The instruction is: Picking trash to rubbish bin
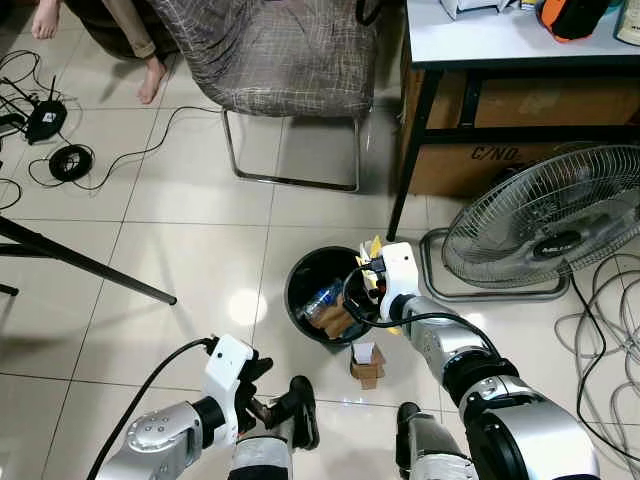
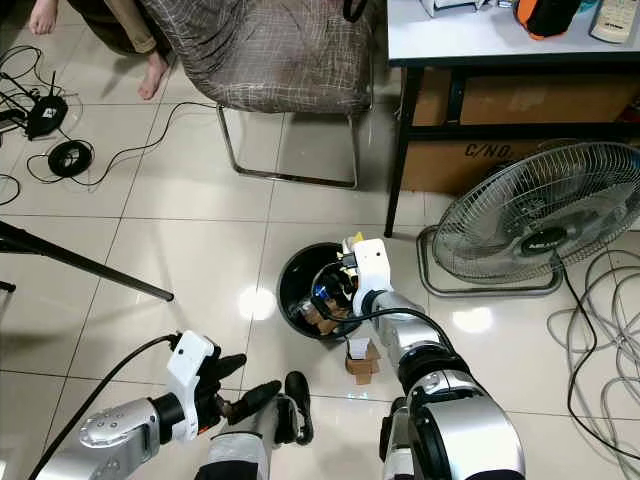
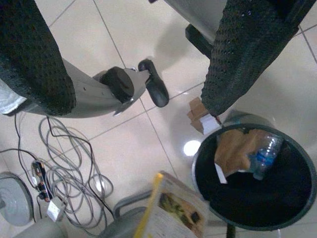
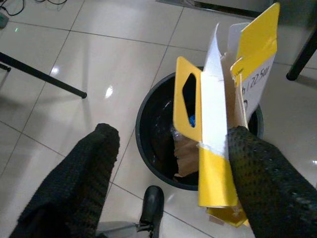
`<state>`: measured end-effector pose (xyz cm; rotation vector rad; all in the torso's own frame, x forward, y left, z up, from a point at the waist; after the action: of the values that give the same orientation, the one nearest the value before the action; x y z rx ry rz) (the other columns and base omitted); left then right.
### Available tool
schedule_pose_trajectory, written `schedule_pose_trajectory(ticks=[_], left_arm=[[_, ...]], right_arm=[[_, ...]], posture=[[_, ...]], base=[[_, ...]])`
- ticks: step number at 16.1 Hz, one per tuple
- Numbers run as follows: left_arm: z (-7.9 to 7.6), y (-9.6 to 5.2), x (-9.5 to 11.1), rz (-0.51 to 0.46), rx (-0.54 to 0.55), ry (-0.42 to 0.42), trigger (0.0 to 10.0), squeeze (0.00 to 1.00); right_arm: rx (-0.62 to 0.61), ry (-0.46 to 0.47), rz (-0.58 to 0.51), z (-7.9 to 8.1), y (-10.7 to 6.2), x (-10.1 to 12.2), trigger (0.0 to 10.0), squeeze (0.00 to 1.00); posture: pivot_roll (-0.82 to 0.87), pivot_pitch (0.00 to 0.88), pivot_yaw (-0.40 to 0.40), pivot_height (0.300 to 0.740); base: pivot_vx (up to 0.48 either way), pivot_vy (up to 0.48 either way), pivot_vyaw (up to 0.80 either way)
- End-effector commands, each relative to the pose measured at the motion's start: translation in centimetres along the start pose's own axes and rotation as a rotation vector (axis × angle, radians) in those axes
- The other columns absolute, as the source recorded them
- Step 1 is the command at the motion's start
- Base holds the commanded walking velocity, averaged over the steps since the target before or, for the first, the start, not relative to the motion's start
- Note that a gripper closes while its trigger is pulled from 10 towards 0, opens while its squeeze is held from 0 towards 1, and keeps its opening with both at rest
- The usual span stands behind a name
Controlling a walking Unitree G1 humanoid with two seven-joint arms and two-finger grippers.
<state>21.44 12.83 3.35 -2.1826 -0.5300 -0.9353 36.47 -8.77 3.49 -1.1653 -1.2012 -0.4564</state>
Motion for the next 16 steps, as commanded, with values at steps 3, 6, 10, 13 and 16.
schedule_pose_trajectory(ticks=[3,6,10,13,16], left_arm=[[-0.3,-0.4,-1.0,0.036,-0.013,-0.019,10.0,0.00],[-0.4,-0.3,-1.0,0.037,-0.014,-0.022,10.0,0.00],[-0.6,-0.3,-1.3,0.038,-0.013,-0.027,10.0,0.00],[-0.9,-0.5,-1.6,0.042,-0.020,-0.037,10.0,0.00],[-1.7,-1.0,-2.3,0.075,-0.061,-0.058,10.0,0.00]], right_arm=[[0.021,0.010,0.008,0.6,0.0,-0.5,10.0,1.00],[0.034,0.038,-0.001,0.7,0.0,-0.4,10.0,1.00],[0.105,0.013,0.032,2.3,0.3,-1.0,10.0,1.00],[0.140,-0.004,0.014,3.6,0.7,-0.1,10.0,1.00],[0.186,-0.015,-0.002,4.7,0.9,0.5,10.0,1.00]], posture=[[0.01,0.343,0.139,0.740],[0.01,0.345,0.134,0.740],[0.02,0.352,0.127,0.740],[0.03,0.360,0.121,0.740],[0.03,0.368,0.120,0.740]], base=[[0.000,0.000,0.00],[0.000,0.000,0.00],[0.000,0.000,0.00],[0.000,0.000,0.00],[0.000,0.000,0.00]])
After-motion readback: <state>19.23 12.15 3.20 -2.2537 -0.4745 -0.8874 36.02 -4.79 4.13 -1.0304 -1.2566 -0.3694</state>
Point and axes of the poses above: a point about 5 cm out from each wrist's last joint towards the gripper, its own y axis pointing out of the wrist towards the gripper, its own x axis along the axis of the wrist's last joint, z = x × y, the point moved 3 cm from there along y, pointing out of the wrist towards the gripper, and after that the axes turned 15 degrees about -y, right-handed, at the moved point
